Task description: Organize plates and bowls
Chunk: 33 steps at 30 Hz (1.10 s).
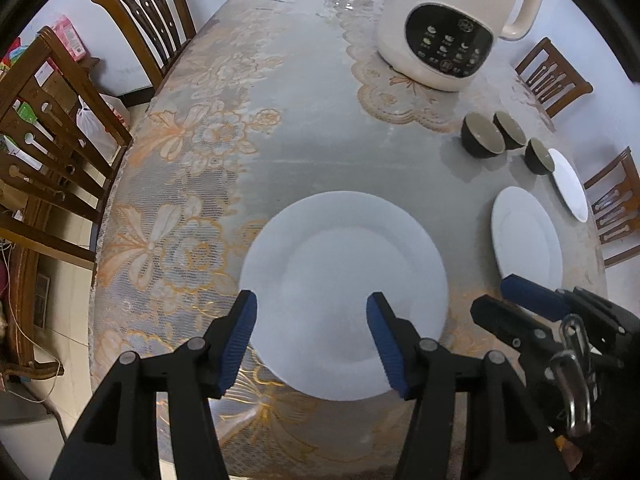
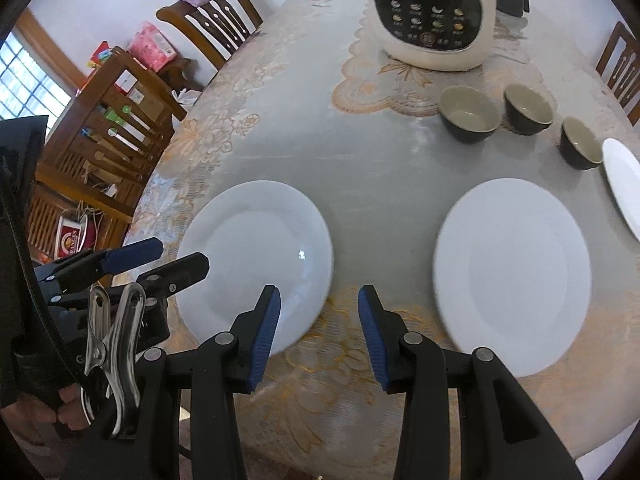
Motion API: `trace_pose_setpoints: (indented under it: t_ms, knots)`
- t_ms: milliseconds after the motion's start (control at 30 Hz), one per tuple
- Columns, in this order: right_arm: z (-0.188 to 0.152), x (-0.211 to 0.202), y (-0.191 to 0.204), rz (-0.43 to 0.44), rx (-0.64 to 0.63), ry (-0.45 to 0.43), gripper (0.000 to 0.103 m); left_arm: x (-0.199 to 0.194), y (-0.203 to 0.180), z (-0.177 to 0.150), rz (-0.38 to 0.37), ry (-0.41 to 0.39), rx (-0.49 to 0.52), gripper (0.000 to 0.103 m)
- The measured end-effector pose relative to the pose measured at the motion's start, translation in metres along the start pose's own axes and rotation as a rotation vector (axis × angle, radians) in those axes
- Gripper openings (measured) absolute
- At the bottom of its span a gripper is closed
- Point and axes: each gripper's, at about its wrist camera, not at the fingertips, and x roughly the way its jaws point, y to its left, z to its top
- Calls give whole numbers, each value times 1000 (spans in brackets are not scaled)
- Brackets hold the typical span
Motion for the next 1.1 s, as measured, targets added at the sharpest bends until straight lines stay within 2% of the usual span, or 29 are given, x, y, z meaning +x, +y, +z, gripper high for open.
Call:
trace_pose_setpoints:
  t_ms: [700, 1100]
  knots:
    - [-18, -37, -104, -55, 126, 25, 42, 4, -89, 5, -21, 25, 65, 60]
    - [-26, -41, -152, -85, 199, 28, 42, 19, -130, 14, -48, 57, 105, 60]
